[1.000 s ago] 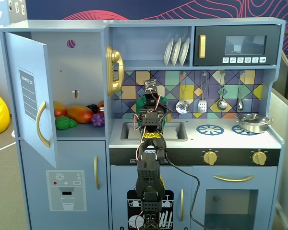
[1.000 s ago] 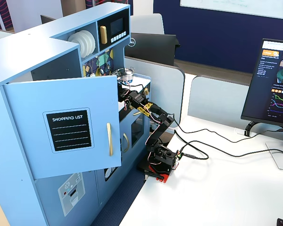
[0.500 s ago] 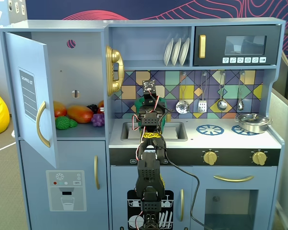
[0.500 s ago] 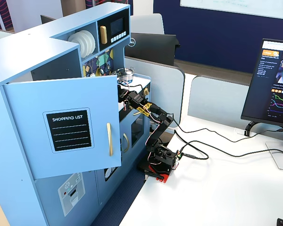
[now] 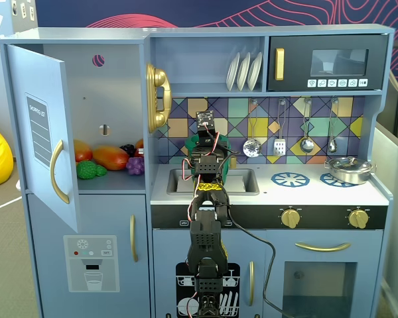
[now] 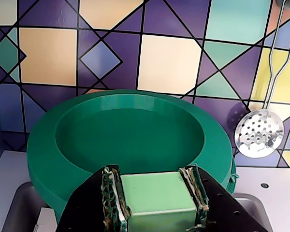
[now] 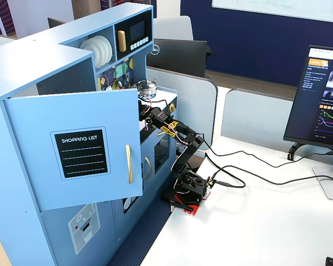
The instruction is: Pick up the lid from the counter and put it on the green recipient
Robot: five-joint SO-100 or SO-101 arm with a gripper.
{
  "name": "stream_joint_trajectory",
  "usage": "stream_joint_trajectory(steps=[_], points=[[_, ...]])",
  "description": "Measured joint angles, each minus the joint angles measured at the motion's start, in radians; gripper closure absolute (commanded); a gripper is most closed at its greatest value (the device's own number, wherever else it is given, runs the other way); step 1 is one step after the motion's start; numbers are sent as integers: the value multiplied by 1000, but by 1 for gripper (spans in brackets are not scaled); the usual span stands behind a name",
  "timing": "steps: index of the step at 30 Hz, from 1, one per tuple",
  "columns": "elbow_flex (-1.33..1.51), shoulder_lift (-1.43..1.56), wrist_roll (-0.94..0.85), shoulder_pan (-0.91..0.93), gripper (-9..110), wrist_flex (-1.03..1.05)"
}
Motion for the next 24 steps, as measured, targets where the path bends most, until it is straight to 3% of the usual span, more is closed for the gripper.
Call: stream_joint_trajectory(steps=[15,19,24], points=[[0,-9,11,54,101,2],[14,-9,21,55,80,5],[28,2,57,74,69,5]])
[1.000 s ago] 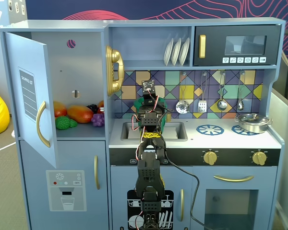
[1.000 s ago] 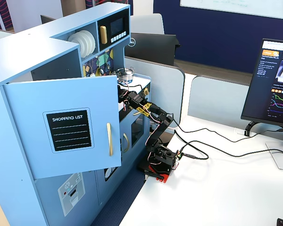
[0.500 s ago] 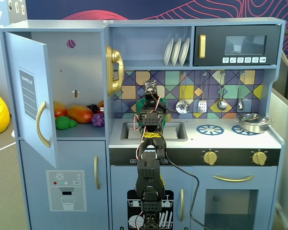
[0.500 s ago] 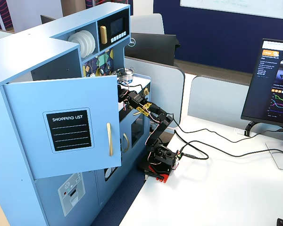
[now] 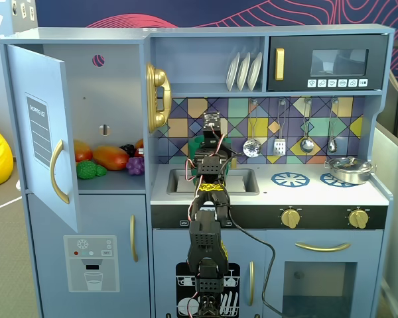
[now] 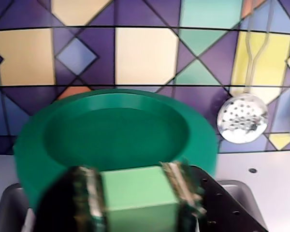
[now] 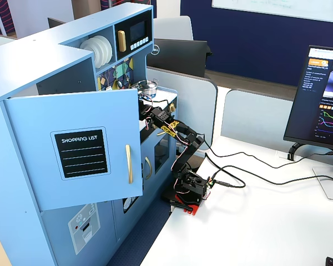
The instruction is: Pick up the lid from the counter and put it on the green recipient
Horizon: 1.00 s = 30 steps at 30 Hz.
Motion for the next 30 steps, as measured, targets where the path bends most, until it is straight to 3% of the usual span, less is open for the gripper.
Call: stream_joint_trajectory(steps=[9,21,30], points=[[26,61,-28,15,68,11],[287,399,-28,9,71,150],[603,683,34,-8,83,245]])
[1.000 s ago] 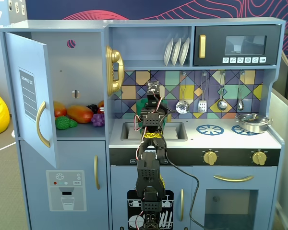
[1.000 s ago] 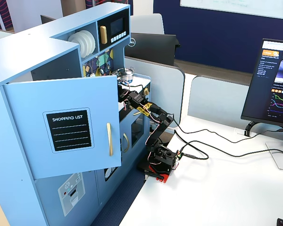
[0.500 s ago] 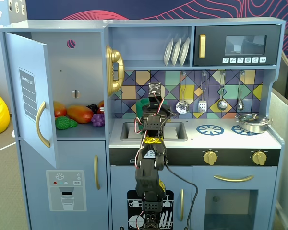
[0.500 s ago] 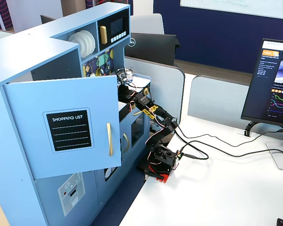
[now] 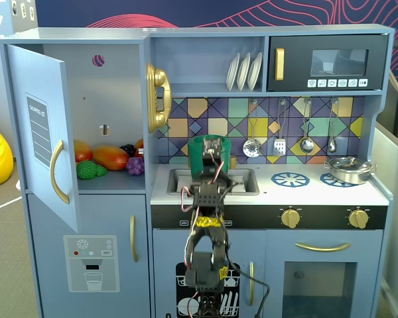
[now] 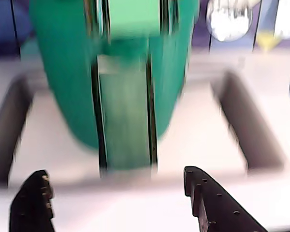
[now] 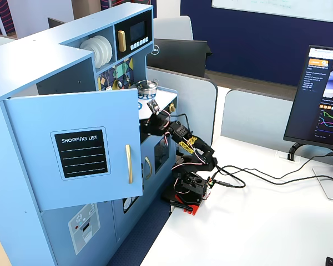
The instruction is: Pick up the lid from the counter and put it on the green recipient
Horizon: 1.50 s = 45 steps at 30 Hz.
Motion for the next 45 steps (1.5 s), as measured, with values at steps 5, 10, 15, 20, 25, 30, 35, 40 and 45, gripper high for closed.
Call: stream_joint_trajectory(steps=[5,10,15,20,25,30,35,40,45], points=[[222,163,3,0,101,123],[425,290,25,0,101,230],[591,379,91,-2,101,290],[701,414,97,-46,101,391],[735,423,144,-58,100,552],[733,443,147,-58,100,730],[733,448,127,-51,100,778],[733,448,124,-51,100,778],[733,448,124,-51,100,778]])
